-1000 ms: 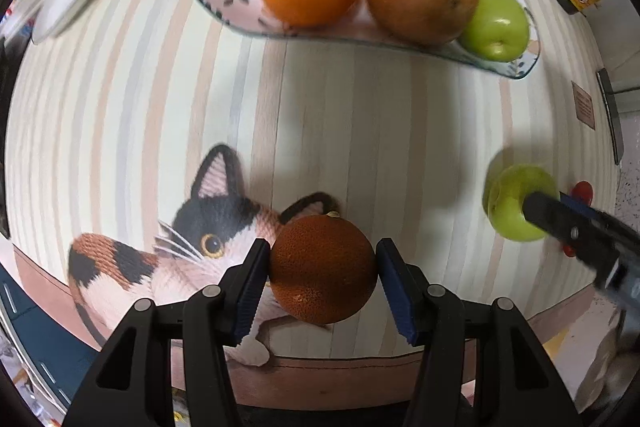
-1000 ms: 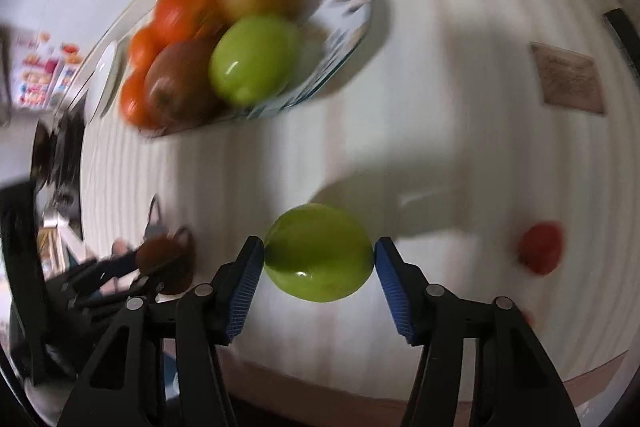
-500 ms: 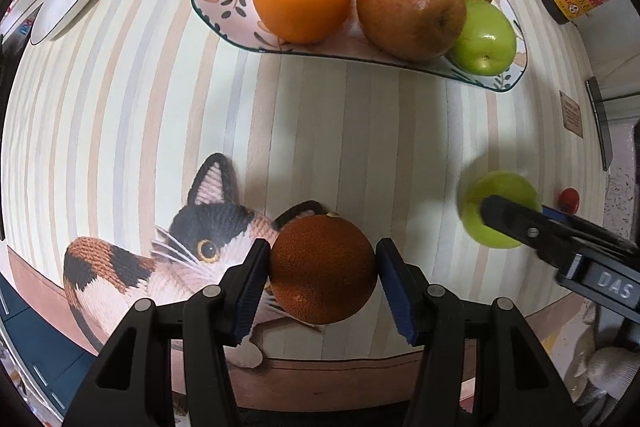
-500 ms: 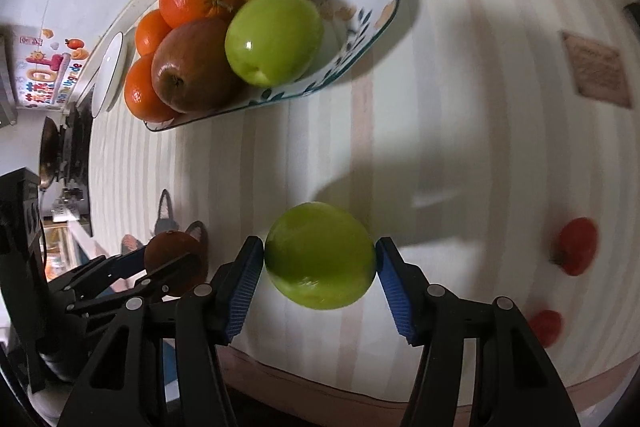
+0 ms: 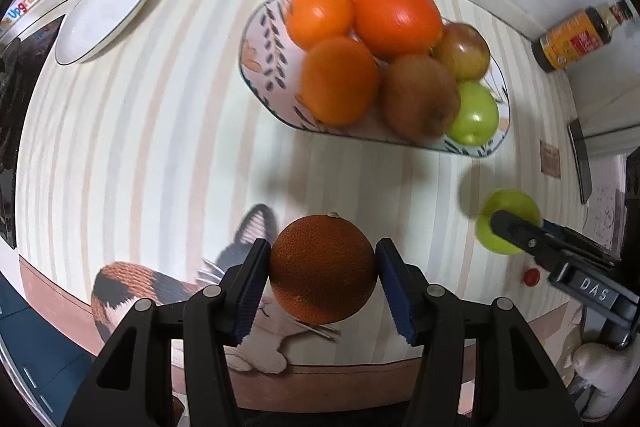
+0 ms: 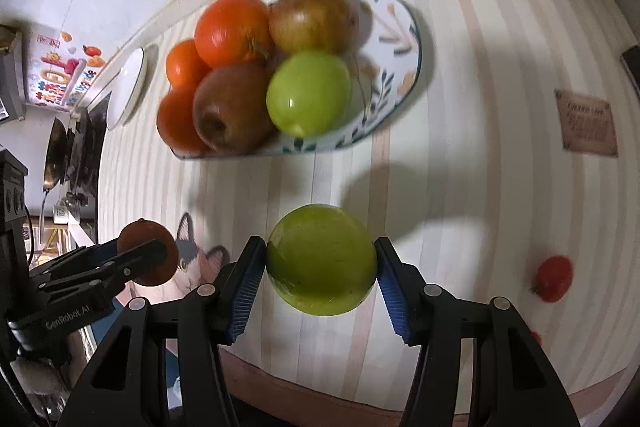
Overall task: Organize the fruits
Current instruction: 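Carry the dark orange and green apple onto the deer plate and open both tools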
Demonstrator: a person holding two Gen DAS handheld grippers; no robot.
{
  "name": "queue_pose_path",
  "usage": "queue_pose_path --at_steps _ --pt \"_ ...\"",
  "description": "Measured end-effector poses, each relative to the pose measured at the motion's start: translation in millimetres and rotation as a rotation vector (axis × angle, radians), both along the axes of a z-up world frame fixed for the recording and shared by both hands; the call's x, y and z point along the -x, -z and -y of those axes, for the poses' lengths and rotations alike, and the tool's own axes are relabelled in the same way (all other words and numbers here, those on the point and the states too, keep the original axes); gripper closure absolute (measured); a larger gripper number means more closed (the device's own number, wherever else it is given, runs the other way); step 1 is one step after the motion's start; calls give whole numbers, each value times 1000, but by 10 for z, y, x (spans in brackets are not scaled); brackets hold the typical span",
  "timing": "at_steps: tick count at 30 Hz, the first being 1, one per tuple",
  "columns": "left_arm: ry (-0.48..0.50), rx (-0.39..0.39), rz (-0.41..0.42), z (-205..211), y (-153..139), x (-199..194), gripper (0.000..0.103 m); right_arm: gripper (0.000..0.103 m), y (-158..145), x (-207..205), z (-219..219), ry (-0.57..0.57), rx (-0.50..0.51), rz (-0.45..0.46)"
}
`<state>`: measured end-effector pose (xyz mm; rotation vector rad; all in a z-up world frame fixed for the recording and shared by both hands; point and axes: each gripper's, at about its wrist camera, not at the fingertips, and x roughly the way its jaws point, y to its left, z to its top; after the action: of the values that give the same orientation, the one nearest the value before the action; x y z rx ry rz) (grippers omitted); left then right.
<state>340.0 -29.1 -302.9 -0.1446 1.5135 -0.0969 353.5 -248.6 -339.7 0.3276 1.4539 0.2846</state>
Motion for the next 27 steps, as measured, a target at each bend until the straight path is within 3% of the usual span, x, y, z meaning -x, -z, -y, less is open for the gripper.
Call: queue_pose_path --at_steps 7,11,15,19,21,27 --pt "-78 51 15 -296 -166 -149 51 45 -214 -149 215 56 -26 36" --pt "-83 41 56 -395 -340 -443 51 45 -320 -359 377 67 -10 62" --pt "-59 20 60 -424 -371 -778 51 45 -357 -731 404 -12 85 66" --pt "-79 11 28 -461 -207 -1135 51 45 -300 -1016 393 -53 161 58" --pt "-118 36 4 -525 -122 -1248 51 45 -260 -1103 406 -26 174 50" --pt "-285 139 -43 -682 128 -1374 51 45 -116 -1079 504 209 115 69"
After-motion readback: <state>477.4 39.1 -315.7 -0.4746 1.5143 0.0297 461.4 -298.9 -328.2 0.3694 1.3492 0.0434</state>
